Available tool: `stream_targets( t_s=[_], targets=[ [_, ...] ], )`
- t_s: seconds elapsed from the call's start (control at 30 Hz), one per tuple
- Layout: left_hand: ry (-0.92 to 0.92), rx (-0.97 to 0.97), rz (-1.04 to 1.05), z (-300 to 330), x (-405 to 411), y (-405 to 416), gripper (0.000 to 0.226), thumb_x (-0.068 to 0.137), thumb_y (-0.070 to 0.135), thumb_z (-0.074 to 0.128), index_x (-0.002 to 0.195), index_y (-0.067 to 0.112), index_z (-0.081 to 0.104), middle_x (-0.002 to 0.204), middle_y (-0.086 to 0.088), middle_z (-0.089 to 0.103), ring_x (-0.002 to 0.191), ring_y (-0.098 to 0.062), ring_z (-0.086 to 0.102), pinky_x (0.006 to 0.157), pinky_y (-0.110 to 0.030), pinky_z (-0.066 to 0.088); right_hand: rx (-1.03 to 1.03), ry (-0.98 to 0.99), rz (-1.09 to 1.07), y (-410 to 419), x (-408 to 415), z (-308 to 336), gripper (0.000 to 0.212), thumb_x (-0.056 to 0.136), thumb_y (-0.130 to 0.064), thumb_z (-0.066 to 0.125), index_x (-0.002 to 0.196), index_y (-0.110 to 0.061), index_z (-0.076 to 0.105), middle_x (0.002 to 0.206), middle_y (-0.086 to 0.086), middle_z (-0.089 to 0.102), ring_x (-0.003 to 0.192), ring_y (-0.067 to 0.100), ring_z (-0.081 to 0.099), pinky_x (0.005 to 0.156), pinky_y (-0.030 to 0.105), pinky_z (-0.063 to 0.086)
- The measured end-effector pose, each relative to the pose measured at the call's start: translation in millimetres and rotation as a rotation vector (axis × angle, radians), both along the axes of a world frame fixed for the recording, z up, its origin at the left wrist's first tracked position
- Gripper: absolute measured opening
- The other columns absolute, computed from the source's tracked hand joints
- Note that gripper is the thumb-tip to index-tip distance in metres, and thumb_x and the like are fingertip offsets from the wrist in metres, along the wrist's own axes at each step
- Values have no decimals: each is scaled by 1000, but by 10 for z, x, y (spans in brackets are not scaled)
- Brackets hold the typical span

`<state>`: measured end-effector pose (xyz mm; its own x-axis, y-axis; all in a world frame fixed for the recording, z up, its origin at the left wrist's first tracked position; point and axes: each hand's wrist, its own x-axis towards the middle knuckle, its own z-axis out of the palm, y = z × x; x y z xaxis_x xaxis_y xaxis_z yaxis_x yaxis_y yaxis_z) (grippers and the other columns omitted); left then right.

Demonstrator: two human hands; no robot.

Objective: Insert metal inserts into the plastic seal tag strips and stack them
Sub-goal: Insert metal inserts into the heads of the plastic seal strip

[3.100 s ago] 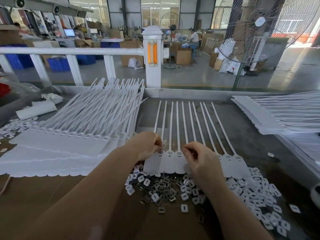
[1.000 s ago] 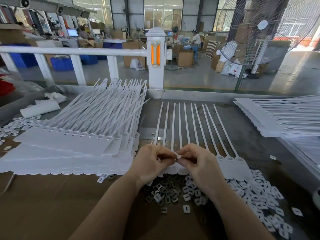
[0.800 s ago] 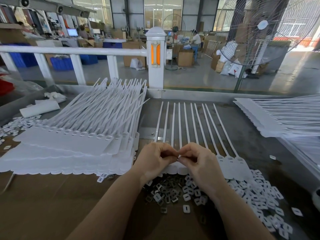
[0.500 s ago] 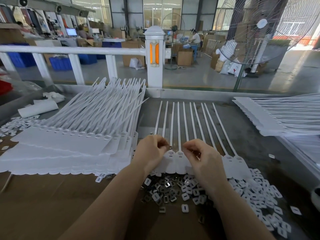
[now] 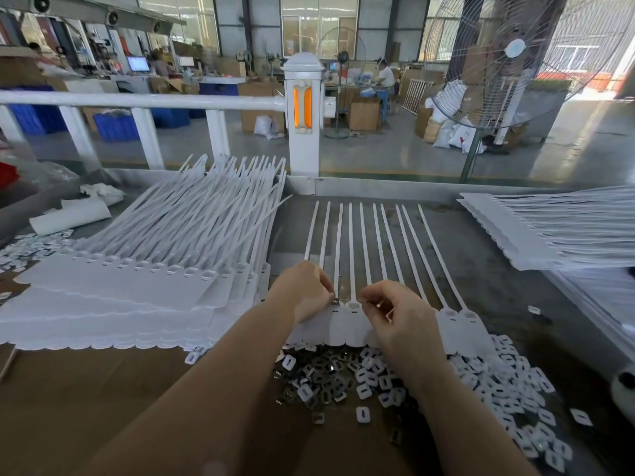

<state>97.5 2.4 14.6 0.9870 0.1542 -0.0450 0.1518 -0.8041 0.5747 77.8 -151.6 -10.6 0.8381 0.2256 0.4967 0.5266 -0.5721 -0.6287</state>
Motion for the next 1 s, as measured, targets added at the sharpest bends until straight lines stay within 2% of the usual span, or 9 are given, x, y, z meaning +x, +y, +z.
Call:
stream_targets(
  t_s=[0.13,0.27,0.43,0.53,0.63,0.8,0.93,1.0],
  targets=[
    [42,-39,6,30,20,8,15,84,9,60,75,19,66,88,-1,67,84,-15,58,67,-20,42,-8,-4,-5,-3,-1,-3,10,87,-7,61,93,-13,67,88,-6,63,82,8,56,78,25,49],
    [62,-97,-1,34,22,28,11,80,11,67,72,19,66,75,6,61,76,-10,55,54,-16,37,-9,-3,-1,-4,-4,-6,10,87,-7,60,94,-12,67,88,-7,62,81,7,55,76,23,48],
    [19,-133,55,-13,-6,12,5,75,15,73,74,17,69,75,6,62,83,-13,59,70,-25,48,-10,-4,-4,0,0,-9,10,87,-7,61,92,-12,67,87,-6,62,81,7,55,76,23,48],
    [-25,-97,66,-35,-32,8,18,75,20,75,62,26,64,67,14,58,71,-3,54,56,-17,39,-10,-4,-3,-4,1,-15,9,86,-7,61,90,-13,66,86,-6,62,80,7,55,76,23,48],
    [-71,-110,61,-69,-51,23,24,75,21,74,57,30,62,64,19,55,65,2,51,52,-13,33,-14,-10,-2,-4,2,-21,9,86,-6,61,90,-13,66,86,-6,63,80,8,56,76,24,48],
    [-127,-162,35,-138,-86,76,6,79,19,71,75,23,74,68,19,58,74,-1,55,61,-14,39,-8,-29,-1,-2,5,-23,9,85,-6,62,89,-12,67,85,-6,63,80,8,56,75,25,48],
    [-159,-124,7,-169,-139,97,12,83,19,65,88,22,75,78,14,62,83,-3,57,74,-18,45,-7,-27,1,0,2,-23,10,86,-6,61,90,-12,67,86,-6,63,82,8,57,76,25,49],
    [-187,-101,-10,-183,-164,96,14,84,18,64,89,23,75,77,15,60,78,0,55,71,-13,42,-10,-34,1,0,1,-20,10,86,-5,61,90,-12,67,86,-6,63,82,9,57,76,26,49]
  ],
)
